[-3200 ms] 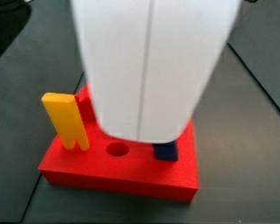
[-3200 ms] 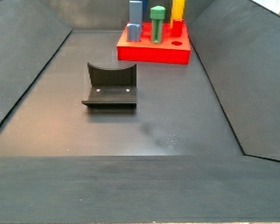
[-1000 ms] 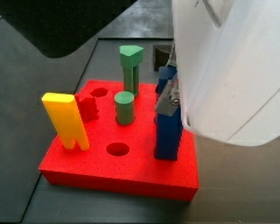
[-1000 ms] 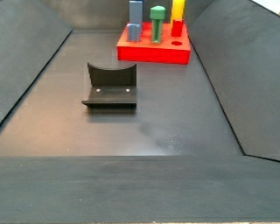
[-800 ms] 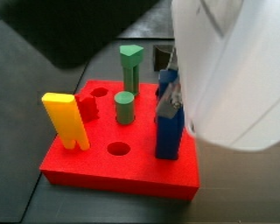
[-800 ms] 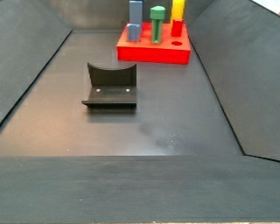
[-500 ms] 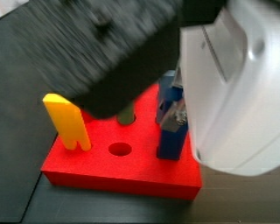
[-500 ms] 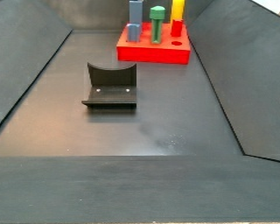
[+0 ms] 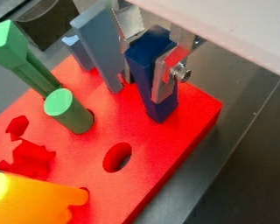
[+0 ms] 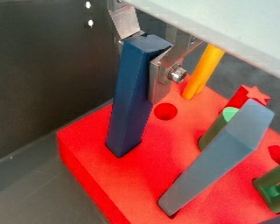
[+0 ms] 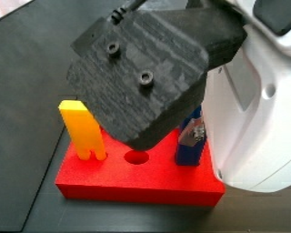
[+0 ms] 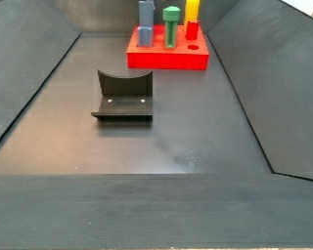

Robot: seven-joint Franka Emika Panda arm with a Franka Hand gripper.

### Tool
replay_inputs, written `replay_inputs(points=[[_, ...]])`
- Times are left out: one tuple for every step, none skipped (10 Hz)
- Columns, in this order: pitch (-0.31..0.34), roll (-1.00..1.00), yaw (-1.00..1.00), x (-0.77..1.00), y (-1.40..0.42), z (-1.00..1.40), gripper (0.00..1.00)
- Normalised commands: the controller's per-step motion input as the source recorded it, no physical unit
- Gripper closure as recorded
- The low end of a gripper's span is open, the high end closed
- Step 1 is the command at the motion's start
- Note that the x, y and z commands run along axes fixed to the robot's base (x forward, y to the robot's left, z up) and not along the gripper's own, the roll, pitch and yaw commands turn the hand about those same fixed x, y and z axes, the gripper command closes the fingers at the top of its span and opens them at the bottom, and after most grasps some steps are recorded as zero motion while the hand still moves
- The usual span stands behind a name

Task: Pick up the rectangle object. Move up. Place the rectangle object on the fixture. Regrasp the rectangle object. Move to above the board. Insert the rectangle object.
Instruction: Insert the rectangle object.

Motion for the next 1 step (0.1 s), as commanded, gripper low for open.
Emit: replay_inputs(points=[[0.0, 0.0, 0.0, 0.0, 0.0, 0.0, 1.0]])
